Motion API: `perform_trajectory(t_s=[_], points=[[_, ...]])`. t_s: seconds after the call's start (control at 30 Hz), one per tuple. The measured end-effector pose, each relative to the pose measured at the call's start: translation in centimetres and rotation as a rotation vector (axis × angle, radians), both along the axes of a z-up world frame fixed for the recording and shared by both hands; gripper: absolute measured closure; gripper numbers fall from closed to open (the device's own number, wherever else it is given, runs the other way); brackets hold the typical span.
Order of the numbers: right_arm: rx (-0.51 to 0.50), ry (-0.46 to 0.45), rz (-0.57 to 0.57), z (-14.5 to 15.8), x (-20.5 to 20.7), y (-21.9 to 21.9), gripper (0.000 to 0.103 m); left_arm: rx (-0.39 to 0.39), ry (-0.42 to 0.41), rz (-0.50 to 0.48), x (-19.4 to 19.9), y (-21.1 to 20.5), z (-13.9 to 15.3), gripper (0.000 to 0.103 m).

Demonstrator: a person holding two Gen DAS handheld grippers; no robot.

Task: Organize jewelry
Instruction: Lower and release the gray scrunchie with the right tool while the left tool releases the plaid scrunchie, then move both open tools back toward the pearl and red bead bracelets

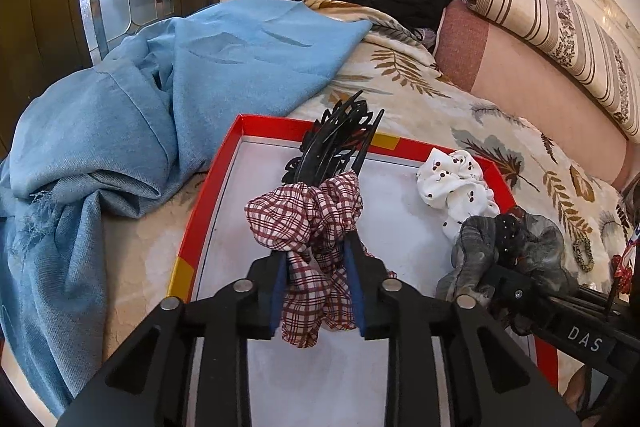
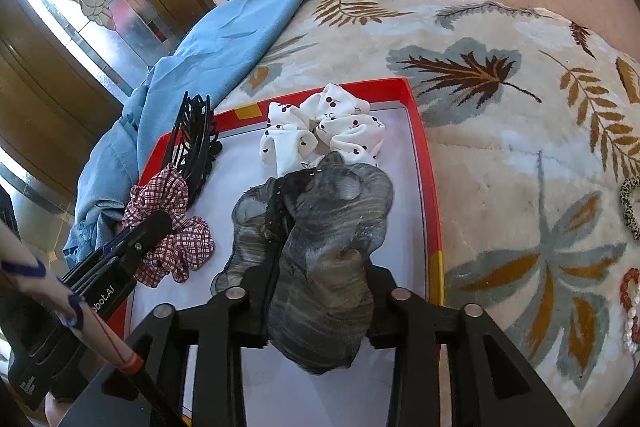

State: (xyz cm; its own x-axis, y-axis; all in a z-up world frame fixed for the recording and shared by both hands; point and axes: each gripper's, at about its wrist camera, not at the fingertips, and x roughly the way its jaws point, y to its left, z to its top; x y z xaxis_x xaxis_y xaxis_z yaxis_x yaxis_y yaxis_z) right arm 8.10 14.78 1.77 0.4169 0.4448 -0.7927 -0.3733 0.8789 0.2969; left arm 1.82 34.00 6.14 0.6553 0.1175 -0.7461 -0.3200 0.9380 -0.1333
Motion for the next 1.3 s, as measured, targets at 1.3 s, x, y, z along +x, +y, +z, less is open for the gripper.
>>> perform_trajectory(t_s=[1.3], points=[[0.171,-0.088,-0.112,5.1,-4.8,-11.1,0.041,0.069,-0.287,-0.075,-2.9,-5.5,4.8,0.050]])
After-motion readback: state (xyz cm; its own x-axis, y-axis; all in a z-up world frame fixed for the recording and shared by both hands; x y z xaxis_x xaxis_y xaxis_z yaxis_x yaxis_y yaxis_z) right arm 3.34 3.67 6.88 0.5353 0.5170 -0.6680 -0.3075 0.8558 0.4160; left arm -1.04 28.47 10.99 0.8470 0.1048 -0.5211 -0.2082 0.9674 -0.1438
